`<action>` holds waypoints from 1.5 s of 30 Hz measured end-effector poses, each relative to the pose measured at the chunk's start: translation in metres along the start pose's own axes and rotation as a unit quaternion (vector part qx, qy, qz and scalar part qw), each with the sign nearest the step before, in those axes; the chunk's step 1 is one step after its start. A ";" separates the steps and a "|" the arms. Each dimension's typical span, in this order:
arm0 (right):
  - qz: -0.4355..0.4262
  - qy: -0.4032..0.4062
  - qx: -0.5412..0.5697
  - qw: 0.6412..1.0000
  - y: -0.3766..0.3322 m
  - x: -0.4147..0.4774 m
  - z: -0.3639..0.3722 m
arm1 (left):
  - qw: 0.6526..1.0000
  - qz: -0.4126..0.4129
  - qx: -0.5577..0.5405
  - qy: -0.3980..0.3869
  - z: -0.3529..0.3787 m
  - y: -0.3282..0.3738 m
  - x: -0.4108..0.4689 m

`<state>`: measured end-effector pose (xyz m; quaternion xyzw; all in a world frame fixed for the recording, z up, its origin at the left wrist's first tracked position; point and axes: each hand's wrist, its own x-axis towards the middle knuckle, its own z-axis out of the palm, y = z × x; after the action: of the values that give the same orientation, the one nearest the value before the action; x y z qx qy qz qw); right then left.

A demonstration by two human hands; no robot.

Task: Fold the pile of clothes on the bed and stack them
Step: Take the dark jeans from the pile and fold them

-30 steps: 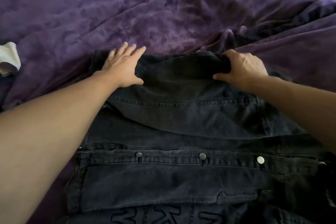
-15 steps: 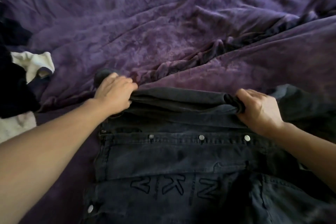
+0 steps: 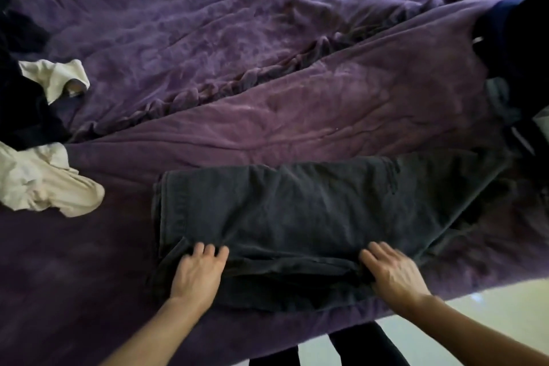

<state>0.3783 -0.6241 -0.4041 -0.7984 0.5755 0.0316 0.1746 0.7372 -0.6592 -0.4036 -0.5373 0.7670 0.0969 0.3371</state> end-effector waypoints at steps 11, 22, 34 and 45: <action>0.274 0.013 0.211 0.938 0.062 -0.036 0.002 | 0.974 0.130 -0.186 -0.004 -0.087 0.095 0.024; 0.590 0.173 0.619 0.489 0.196 0.024 -0.022 | 0.985 0.133 -0.105 -0.020 -0.031 0.235 0.035; 0.100 0.157 0.216 0.959 0.023 0.036 -0.041 | 0.846 -0.197 -0.470 0.156 -0.049 0.116 0.004; 0.085 -0.015 0.255 0.963 0.044 0.021 0.005 | 0.961 0.054 -0.224 0.152 -0.070 0.163 0.050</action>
<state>0.3453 -0.6540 -0.4253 -0.6749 0.6275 -0.0894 0.3779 0.5539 -0.6672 -0.4164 -0.5655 0.7957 0.2010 0.0816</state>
